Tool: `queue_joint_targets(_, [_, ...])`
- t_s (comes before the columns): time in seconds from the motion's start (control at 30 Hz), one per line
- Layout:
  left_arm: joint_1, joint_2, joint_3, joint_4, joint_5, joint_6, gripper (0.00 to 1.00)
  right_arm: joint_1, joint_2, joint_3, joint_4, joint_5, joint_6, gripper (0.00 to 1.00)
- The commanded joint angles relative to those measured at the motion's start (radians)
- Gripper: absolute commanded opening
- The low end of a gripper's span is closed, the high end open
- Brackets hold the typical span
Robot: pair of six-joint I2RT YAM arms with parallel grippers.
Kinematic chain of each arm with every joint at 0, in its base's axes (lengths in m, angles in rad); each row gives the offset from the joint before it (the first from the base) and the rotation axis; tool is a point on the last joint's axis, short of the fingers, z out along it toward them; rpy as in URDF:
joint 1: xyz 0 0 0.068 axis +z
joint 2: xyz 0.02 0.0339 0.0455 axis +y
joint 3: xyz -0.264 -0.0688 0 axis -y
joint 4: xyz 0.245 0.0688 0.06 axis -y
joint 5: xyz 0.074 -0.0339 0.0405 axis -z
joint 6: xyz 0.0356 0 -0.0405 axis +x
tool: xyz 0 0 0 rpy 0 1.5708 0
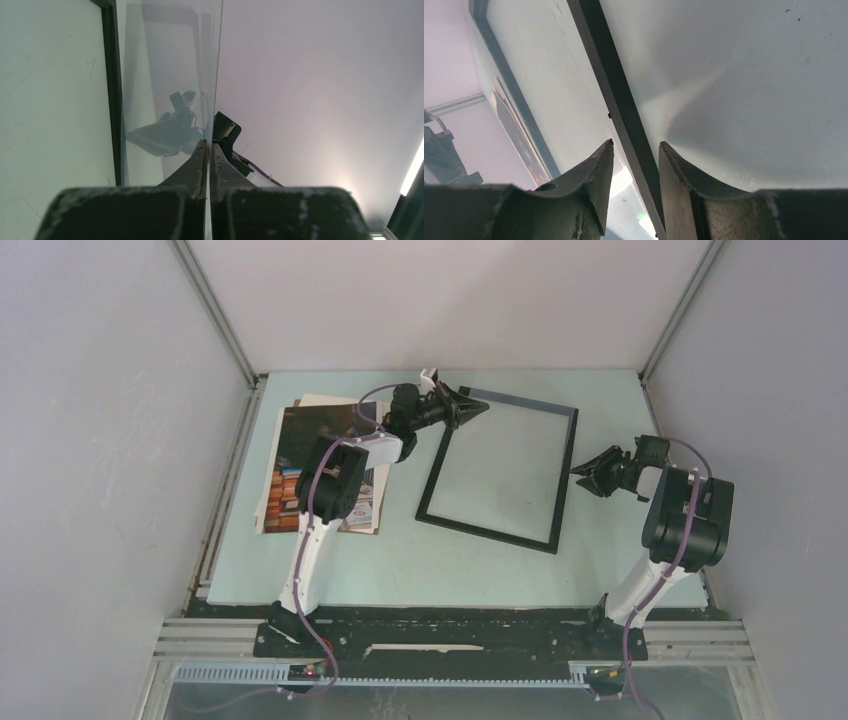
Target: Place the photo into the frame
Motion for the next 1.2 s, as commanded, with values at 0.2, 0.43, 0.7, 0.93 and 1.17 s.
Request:
queue_joint_targets(0.2, [0.008,-0.009,0.005,0.071,0.004,0.007,0.00,0.004,0.010,-0.001,0.030,-0.006,0.009,0.46])
queue_joint_targets(0.43, [0.002,0.017,0.034,0.073,0.019,-0.004,0.00,0.004,0.011,-0.001,0.034,-0.007,0.010,0.46])
queue_joint_targets(0.7, [-0.012,0.017,0.038,0.099,0.027,-0.024,0.00,0.004,0.012,-0.001,0.034,-0.008,0.011,0.46])
queue_joint_targets(0.93, [-0.029,-0.007,0.029,0.135,0.033,-0.037,0.00,0.005,0.013,-0.001,0.035,-0.010,0.013,0.46])
queue_joint_targets(1.17, [-0.034,-0.050,-0.032,0.192,0.011,-0.052,0.00,0.006,0.012,-0.001,0.035,-0.011,0.011,0.46])
